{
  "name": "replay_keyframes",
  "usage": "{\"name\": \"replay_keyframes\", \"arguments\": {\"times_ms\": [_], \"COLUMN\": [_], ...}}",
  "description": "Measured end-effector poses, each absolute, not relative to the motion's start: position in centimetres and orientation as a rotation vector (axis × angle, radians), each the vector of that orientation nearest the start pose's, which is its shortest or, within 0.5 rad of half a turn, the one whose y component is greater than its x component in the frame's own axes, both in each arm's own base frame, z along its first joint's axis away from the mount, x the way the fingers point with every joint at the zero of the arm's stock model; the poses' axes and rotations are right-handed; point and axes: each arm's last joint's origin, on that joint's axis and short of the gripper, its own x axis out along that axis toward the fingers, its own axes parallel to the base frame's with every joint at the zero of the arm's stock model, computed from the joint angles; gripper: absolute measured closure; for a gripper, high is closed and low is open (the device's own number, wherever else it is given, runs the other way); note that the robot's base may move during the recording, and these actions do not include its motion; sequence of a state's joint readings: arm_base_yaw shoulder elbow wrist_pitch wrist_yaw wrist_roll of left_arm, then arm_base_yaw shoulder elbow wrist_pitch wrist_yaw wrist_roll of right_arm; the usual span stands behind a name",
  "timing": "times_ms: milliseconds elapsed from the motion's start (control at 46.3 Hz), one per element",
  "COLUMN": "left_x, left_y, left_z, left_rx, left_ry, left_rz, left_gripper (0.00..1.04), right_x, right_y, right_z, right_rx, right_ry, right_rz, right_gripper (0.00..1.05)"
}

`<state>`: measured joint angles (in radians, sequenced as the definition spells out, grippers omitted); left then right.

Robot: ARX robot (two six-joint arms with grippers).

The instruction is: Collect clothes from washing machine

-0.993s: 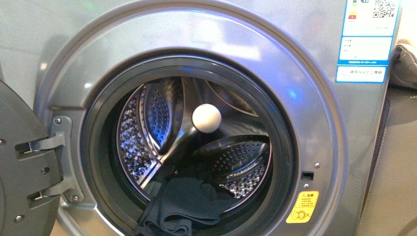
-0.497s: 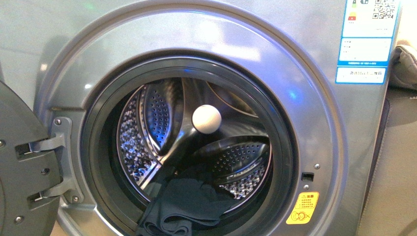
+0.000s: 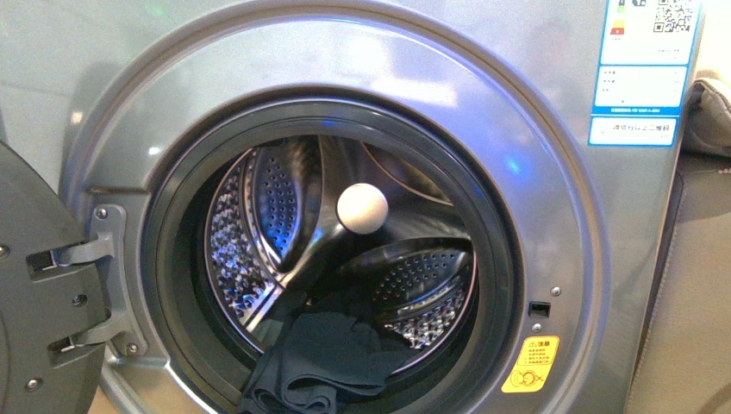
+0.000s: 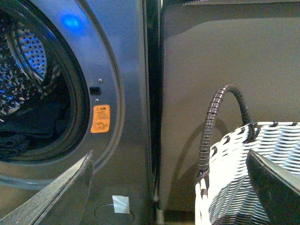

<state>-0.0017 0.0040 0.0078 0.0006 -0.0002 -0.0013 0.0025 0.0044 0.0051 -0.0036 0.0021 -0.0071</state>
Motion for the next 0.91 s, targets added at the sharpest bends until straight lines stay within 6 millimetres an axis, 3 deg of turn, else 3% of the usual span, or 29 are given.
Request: {"name": "replay_keyframes", "arguments": {"times_ms": [907], "left_x": [9.75], "left_y": [-0.02], "left_z": [16.59], "left_rx": [-0.001], "left_ry": [-0.004], "left_rz": [-0.002], "left_gripper": [0.06], "right_x": [9.77], "right_y": [0.02], "right_z": [16.46], "right_rx": [-0.007], "right_ry": [0.003], "right_rz": [0.000], "right_gripper": [0.08]}}
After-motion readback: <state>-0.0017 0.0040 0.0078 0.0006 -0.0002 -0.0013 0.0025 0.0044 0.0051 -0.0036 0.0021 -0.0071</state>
